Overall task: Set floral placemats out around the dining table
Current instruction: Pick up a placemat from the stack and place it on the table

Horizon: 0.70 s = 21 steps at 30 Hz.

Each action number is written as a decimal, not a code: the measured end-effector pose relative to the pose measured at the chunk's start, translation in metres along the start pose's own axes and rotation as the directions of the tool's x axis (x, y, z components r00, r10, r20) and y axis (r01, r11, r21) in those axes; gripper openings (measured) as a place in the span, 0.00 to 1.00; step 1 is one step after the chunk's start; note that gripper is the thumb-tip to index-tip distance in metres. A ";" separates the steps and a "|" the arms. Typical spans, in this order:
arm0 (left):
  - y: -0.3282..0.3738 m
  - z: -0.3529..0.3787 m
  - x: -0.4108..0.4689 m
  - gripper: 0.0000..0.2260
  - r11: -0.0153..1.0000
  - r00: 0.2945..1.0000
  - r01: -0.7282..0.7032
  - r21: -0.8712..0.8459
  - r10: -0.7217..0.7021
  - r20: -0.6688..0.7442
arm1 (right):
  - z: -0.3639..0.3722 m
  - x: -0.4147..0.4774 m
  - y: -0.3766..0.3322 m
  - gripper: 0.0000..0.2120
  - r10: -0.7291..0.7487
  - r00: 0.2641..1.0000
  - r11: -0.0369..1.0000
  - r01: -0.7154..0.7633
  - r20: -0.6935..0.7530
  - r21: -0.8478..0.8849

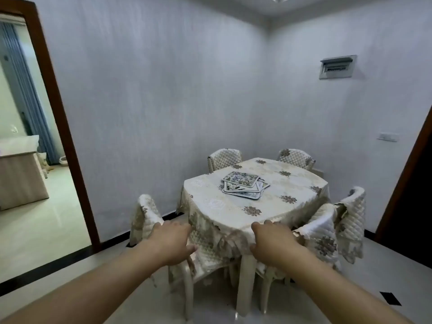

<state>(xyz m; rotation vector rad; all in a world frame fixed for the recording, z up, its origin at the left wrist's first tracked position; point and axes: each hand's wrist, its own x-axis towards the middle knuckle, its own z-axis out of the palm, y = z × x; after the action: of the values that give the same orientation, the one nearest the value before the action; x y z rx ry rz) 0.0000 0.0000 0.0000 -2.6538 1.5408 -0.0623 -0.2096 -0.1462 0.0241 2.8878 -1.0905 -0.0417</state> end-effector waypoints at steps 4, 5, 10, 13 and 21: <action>-0.058 0.009 0.029 0.22 1.000 1.000 0.003 -0.020 -0.003 0.011 | -0.002 0.053 -0.046 0.13 -0.027 0.999 1.000 0.027 -0.020 -0.009; -0.071 0.010 0.036 0.22 0.999 1.000 -0.007 -0.032 0.008 0.025 | -0.003 0.065 -0.058 0.12 -0.035 0.999 0.999 0.035 -0.021 -0.006; -0.153 0.004 0.080 0.23 1.000 0.999 -0.022 0.001 0.022 0.034 | -0.009 0.141 -0.121 0.09 -0.037 0.997 0.999 0.037 -0.070 0.000; -0.199 0.003 0.110 0.24 0.999 0.999 -0.027 0.031 0.025 0.041 | -0.012 0.183 -0.150 0.13 -0.018 0.995 1.000 0.019 -0.098 0.007; -0.272 0.018 0.198 0.24 0.998 0.998 -0.051 -0.024 0.052 0.047 | -0.009 0.284 -0.189 0.15 0.024 0.996 1.000 -0.023 -0.084 0.003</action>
<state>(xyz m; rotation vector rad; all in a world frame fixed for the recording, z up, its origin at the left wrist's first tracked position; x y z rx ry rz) 0.3350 -0.0370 0.0048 -2.6107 1.6040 0.0221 0.1289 -0.1918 0.0201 2.8491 -1.1103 0.0811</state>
